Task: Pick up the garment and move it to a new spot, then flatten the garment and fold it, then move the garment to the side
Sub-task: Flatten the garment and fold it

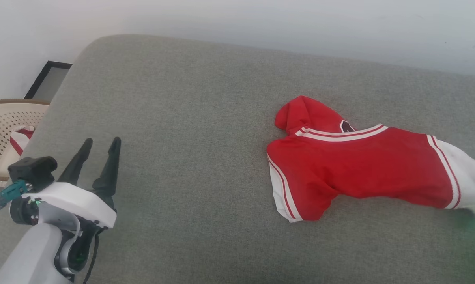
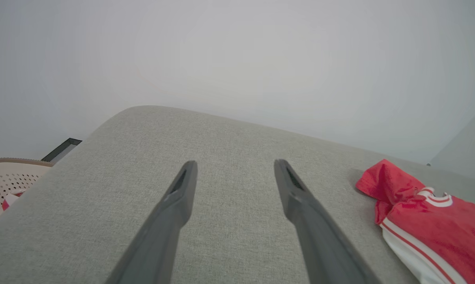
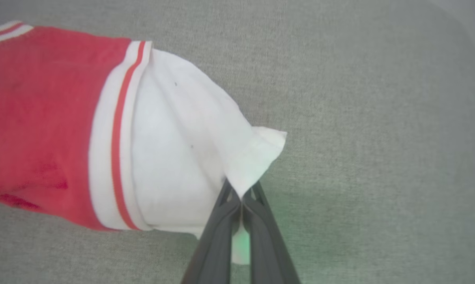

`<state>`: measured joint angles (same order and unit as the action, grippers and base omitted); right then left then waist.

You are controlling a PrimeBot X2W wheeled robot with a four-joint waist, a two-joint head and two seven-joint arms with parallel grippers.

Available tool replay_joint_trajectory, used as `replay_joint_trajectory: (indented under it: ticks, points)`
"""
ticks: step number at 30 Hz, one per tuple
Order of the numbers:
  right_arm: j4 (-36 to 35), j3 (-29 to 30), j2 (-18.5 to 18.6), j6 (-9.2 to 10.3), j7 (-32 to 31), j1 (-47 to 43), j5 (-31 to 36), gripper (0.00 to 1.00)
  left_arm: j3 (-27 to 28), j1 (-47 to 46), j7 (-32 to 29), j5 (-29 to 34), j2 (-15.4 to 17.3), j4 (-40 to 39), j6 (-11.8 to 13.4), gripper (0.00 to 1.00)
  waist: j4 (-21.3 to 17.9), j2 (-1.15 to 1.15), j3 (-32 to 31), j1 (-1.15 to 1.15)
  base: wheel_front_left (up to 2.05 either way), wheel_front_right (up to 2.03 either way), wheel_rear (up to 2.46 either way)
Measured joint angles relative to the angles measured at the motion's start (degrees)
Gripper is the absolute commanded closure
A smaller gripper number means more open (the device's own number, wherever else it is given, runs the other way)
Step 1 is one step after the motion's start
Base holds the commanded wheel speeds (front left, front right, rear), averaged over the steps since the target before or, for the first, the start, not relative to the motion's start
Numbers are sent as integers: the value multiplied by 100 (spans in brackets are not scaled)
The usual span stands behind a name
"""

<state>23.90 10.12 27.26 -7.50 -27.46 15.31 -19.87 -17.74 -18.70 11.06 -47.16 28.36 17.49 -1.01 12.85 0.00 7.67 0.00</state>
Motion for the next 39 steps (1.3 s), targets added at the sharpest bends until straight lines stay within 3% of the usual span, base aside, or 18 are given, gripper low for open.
replay_joint_trajectory:
  ticks: [7, 8, 9, 10, 16, 23, 34, 36, 39]
  points:
    - [584, 75, -468, 0, 58, -81, 4, 100, -93, -34, -80, 0, -12, 69, -35, 0, 26, 0, 16, 0, 0, 0, 0]
    - [667, 70, -480, 1, 81, -34, 5, 94, -113, -46, -89, 0, -13, 81, -44, 0, 23, 0, 13, 0, 0, 0, 0]
    - [761, 57, -483, 1, 119, 20, 27, 58, -129, -59, -108, 0, -14, 92, -75, 0, 19, 0, 9, 0, 0, 0, 0]
    - [829, 29, -493, 1, 130, 70, 49, 0, -143, -78, -141, 0, -13, 98, -79, 0, 9, 0, 5, 0, 0, 0, 0]
    - [914, -160, -501, 1, 234, 323, 3, 0, -194, -162, -392, -49, 99, 85, -151, 0, -166, 0, -37, 0, 0, 0, 0]
    - [223, -369, -486, 1, 698, 540, -91, 0, -246, -266, -942, -237, 279, -158, -181, 0, -561, 0, -75, 0, 0, 0, 0]
    - [-1167, -151, -1099, 1, 2680, 594, 461, 0, -641, -446, -2102, -360, 353, -802, 83, 0, -1305, 0, 98, 0, 0, 0, 0]
    - [-1403, -144, -1351, 1, 3281, 527, 650, 0, -861, -483, -2451, -334, 272, -899, 198, 0, -1535, 0, 229, 0, 0, 0, 0]
    - [-1493, -154, -1493, 1, 3556, 465, 828, 0, -1004, -495, -2751, -364, 187, -873, 291, 0, -1686, 0, 327, 0, 0, 0, 0]
